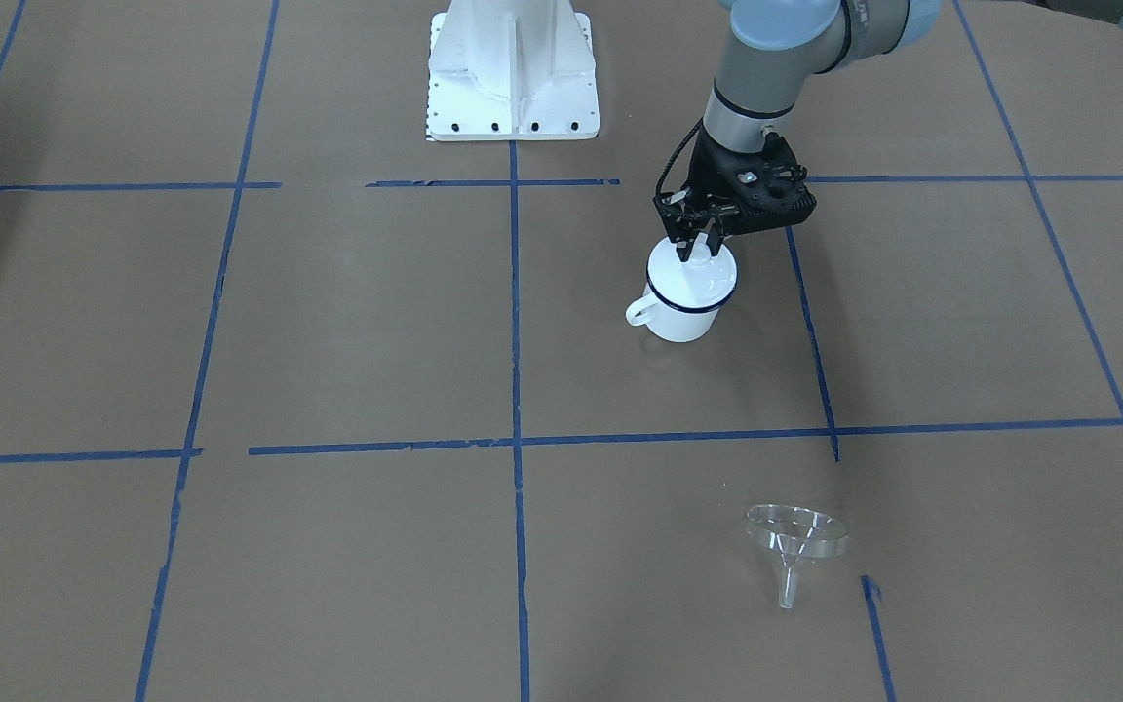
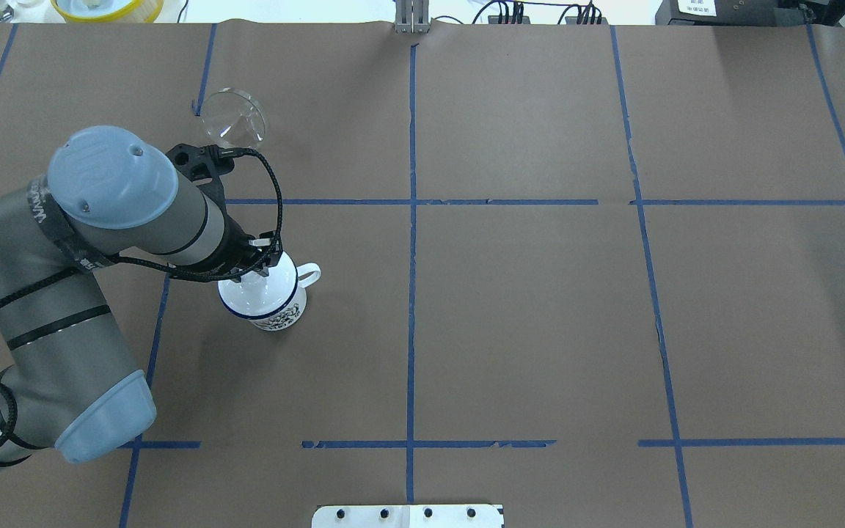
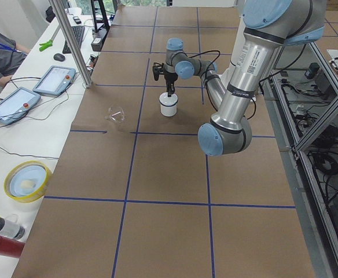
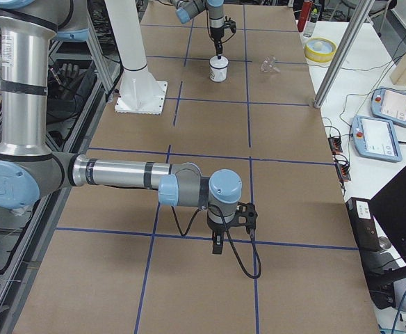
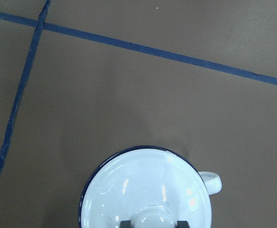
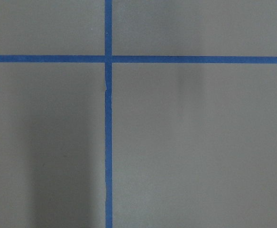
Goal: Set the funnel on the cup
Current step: 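Lift the lid off the mug and lower it nearer the robot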
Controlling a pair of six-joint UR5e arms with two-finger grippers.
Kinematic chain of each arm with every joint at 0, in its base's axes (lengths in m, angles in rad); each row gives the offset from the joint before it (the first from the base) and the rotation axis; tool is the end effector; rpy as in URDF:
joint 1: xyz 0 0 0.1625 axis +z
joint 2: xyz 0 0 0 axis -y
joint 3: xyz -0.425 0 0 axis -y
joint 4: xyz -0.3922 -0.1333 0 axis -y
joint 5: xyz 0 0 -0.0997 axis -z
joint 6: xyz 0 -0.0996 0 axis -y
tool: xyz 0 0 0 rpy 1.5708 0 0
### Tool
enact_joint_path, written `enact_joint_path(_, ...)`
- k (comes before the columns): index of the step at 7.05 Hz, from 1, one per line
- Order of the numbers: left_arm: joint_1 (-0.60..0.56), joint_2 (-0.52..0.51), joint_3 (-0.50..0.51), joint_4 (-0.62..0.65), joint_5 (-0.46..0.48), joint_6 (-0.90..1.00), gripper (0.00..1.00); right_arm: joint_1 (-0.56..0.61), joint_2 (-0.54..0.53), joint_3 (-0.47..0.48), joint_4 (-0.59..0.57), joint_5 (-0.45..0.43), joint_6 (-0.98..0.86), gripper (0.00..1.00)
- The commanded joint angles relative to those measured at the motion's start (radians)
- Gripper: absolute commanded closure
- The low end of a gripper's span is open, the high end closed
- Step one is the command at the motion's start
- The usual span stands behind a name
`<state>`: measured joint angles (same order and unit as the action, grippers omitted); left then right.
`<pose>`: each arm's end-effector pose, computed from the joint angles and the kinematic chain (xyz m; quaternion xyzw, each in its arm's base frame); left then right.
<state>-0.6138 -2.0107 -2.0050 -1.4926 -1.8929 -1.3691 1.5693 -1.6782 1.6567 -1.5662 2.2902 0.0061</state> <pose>0.4073 -0.4115 0.2411 0.0160 0.4098 -0.1253 0.9034 0.0670 -0.4451 0.6701 -0.0092 -0.3520 0.0051 0.9360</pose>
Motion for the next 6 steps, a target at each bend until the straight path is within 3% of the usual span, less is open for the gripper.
enact_joint_path(1, -0.02, 0.019, -0.114, 0.072, 0.0, 0.028, 1.0, 0.0, 0.0, 0.0, 0.0, 0.0, 0.0, 0.0)
enact_joint_path(2, -0.059, 0.032, -0.205, 0.134, -0.002, 0.086, 1.0, 0.0, 0.0, -0.001, 0.0, 0.0, 0.0, 0.0)
enact_joint_path(4, -0.075, 0.27, -0.454, 0.126, -0.031, 0.16, 1.0, 0.0, 0.0, -0.001, 0.0, 0.0, 0.0, 0.0)
enact_joint_path(5, -0.07, 0.365, -0.471, 0.056, -0.032, 0.154, 1.0, 0.0, 0.0, -0.001, 0.0, 0.0, 0.0, 0.0)
enact_joint_path(6, -0.055, 0.447, -0.424, -0.08, -0.031, 0.151, 1.0, 0.0, 0.0, -0.001, 0.0, 0.0, 0.0, 0.0)
